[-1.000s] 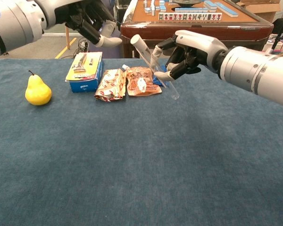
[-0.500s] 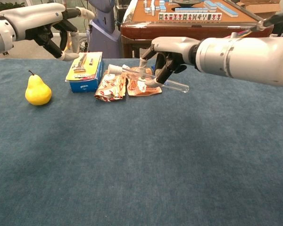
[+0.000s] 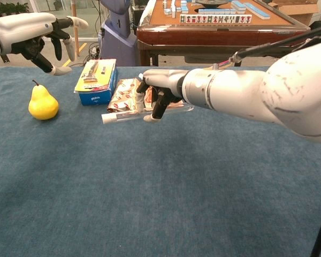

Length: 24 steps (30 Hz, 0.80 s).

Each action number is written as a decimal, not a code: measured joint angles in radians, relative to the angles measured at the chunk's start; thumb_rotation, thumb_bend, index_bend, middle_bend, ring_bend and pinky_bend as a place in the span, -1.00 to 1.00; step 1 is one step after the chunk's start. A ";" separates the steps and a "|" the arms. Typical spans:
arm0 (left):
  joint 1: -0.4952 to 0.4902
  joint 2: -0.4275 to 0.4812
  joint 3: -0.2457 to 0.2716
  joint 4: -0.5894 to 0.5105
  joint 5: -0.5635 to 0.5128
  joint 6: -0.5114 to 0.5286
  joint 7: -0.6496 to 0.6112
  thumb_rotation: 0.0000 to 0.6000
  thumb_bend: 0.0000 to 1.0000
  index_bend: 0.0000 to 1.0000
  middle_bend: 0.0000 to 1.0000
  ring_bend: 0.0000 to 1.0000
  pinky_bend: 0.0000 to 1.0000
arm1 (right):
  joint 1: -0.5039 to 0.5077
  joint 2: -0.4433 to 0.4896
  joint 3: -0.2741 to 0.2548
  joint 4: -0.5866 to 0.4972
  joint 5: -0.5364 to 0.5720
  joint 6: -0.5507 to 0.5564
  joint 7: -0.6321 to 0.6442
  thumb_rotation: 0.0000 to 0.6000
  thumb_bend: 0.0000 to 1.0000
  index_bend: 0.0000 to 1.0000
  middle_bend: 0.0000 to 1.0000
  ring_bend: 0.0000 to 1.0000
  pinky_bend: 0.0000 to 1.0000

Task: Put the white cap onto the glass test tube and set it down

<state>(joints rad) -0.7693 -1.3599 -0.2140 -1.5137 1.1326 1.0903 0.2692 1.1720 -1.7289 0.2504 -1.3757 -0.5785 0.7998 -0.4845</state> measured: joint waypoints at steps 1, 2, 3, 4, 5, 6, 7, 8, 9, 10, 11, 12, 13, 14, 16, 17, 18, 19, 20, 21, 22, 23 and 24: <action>0.003 -0.001 0.002 0.001 0.005 0.001 -0.004 1.00 -0.43 -1.00 -0.22 -0.16 0.57 | 0.001 -0.013 -0.002 0.009 0.001 0.005 -0.001 1.00 0.47 0.75 1.00 1.00 1.00; 0.005 -0.002 0.003 0.002 0.008 0.001 -0.006 1.00 -0.43 -1.00 -0.22 -0.16 0.57 | 0.002 -0.030 -0.005 0.022 0.001 0.011 -0.001 1.00 0.44 0.75 1.00 1.00 1.00; 0.006 -0.003 0.004 0.002 0.011 0.002 -0.008 1.00 -0.43 -1.00 -0.22 -0.16 0.57 | 0.002 -0.043 -0.007 0.033 0.000 0.014 -0.001 1.00 0.41 0.75 1.00 1.00 1.00; 0.009 -0.003 0.004 0.002 0.014 0.002 -0.011 1.00 -0.43 -1.00 -0.22 -0.16 0.57 | 0.001 -0.055 -0.009 0.044 -0.001 0.018 0.000 1.00 0.36 0.74 1.00 1.00 1.00; 0.010 -0.003 0.005 0.002 0.017 0.003 -0.013 1.00 -0.43 -1.00 -0.22 -0.16 0.57 | 0.000 -0.070 -0.012 0.060 -0.003 0.023 0.001 1.00 0.31 0.71 1.00 1.00 1.00; 0.012 -0.003 0.005 0.002 0.020 0.004 -0.013 1.00 -0.43 -1.00 -0.22 -0.16 0.57 | -0.001 -0.081 -0.013 0.072 -0.005 0.028 0.001 1.00 0.27 0.67 1.00 1.00 1.00; 0.015 -0.002 0.006 0.001 0.023 0.006 -0.015 1.00 -0.43 -1.00 -0.22 -0.16 0.56 | -0.002 -0.092 -0.015 0.083 -0.007 0.031 0.002 1.00 0.19 0.59 1.00 1.00 1.00; 0.017 -0.002 0.007 0.000 0.025 0.006 -0.017 1.00 -0.43 -1.00 -0.22 -0.16 0.55 | -0.005 -0.104 -0.016 0.096 -0.009 0.034 0.003 1.00 0.13 0.51 1.00 1.00 1.00; 0.019 -0.001 0.007 -0.001 0.028 0.007 -0.018 1.00 -0.43 -1.00 -0.22 -0.17 0.54 | -0.007 -0.111 -0.017 0.105 -0.011 0.036 0.005 1.00 0.08 0.45 1.00 1.00 1.00; 0.021 0.000 0.008 -0.002 0.030 0.008 -0.020 1.00 -0.43 -1.00 -0.23 -0.17 0.53 | -0.009 -0.118 -0.018 0.113 -0.013 0.038 0.005 1.00 0.02 0.37 1.00 1.00 1.00; 0.023 0.000 0.008 -0.003 0.031 0.008 -0.020 1.00 -0.43 -1.00 -0.23 -0.17 0.52 | -0.013 -0.125 -0.020 0.124 -0.016 0.039 0.005 1.00 -0.04 0.29 1.00 1.00 1.00; 0.024 0.000 0.009 -0.003 0.031 0.008 -0.021 1.00 -0.43 -1.00 -0.24 -0.18 0.51 | -0.015 -0.130 -0.022 0.131 -0.017 0.039 0.005 1.00 -0.07 0.25 1.00 1.00 1.00; 0.026 0.000 0.009 -0.003 0.032 0.007 -0.022 1.00 -0.43 -1.00 -0.24 -0.18 0.51 | -0.018 -0.135 -0.023 0.138 -0.019 0.039 0.004 1.00 -0.13 0.18 1.00 1.00 1.00; 0.027 -0.001 0.009 -0.002 0.033 0.006 -0.022 1.00 -0.43 -1.00 -0.25 -0.19 0.51 | -0.021 -0.141 -0.025 0.147 -0.020 0.039 0.003 1.00 -0.20 0.10 1.00 1.00 1.00; 0.028 -0.004 0.010 0.000 0.034 0.004 -0.021 1.00 -0.43 -1.00 -0.26 -0.19 0.51 | -0.026 -0.150 -0.027 0.158 -0.022 0.038 -0.001 1.00 -0.30 -0.01 1.00 1.00 1.00; 0.029 -0.006 0.011 0.001 0.035 0.003 -0.021 1.00 -0.43 -1.00 -0.26 -0.20 0.51 | -0.030 -0.154 -0.028 0.164 -0.023 0.037 -0.003 1.00 -0.37 -0.09 1.00 1.00 1.00; 0.029 -0.007 0.011 0.001 0.035 0.002 -0.021 1.00 -0.43 -1.00 -0.27 -0.20 0.49 | -0.032 -0.157 -0.028 0.168 -0.023 0.035 -0.005 1.00 -0.41 -0.13 1.00 1.00 1.00; 0.030 -0.008 0.011 0.002 0.035 0.000 -0.020 1.00 -0.43 -1.00 -0.27 -0.21 0.47 | -0.034 -0.159 -0.027 0.172 -0.022 0.034 -0.006 1.00 -0.47 -0.20 1.00 1.00 1.00; 0.030 -0.009 0.011 0.002 0.035 -0.001 -0.019 1.00 -0.43 -1.00 -0.28 -0.22 0.42 | -0.036 -0.161 -0.025 0.175 -0.020 0.032 -0.008 1.00 -0.55 -0.28 1.00 1.00 1.00; 0.030 -0.009 0.010 0.002 0.034 -0.002 -0.019 1.00 -0.43 -1.00 -0.29 -0.23 0.37 | -0.037 -0.162 -0.024 0.176 -0.018 0.031 -0.010 1.00 -0.60 -0.33 1.00 1.00 1.00; 0.030 -0.010 0.009 0.003 0.034 -0.003 -0.018 1.00 -0.43 -1.00 -0.30 -0.25 0.32 | -0.039 -0.163 -0.022 0.178 -0.017 0.030 -0.012 1.00 -0.64 -0.37 1.00 1.00 1.00; 0.031 -0.010 0.008 0.003 0.033 -0.003 -0.018 1.00 -0.43 -1.00 -0.30 -0.26 0.30 | -0.041 -0.164 -0.019 0.179 -0.016 0.029 -0.014 1.00 -0.67 -0.40 1.00 1.00 1.00; 0.031 -0.011 0.007 0.003 0.033 -0.003 -0.018 1.00 -0.43 -1.00 -0.31 -0.27 0.26 | -0.042 -0.164 -0.018 0.179 -0.017 0.028 -0.015 1.00 -0.69 -0.42 1.00 1.00 1.00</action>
<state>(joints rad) -0.7382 -1.3706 -0.2069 -1.5104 1.1658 1.0874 0.2516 1.1299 -1.8932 0.2323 -1.1968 -0.5954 0.8279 -0.4994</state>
